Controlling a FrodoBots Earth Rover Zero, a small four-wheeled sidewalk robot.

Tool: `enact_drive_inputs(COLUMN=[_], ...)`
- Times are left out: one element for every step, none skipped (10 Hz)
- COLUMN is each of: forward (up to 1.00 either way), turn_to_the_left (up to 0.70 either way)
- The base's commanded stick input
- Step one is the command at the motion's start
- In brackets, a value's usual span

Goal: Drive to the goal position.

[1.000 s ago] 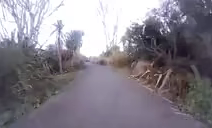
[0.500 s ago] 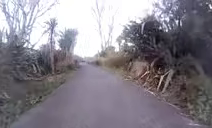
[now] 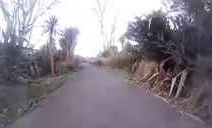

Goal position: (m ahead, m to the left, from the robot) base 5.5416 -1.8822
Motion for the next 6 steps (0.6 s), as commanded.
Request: enact_drive_inputs(forward=[0.7,0.7,0.7,0.7,0.7,0.7], turn_to_the_left=[0.0,0.0,0.0,0.0,0.0,0.0])
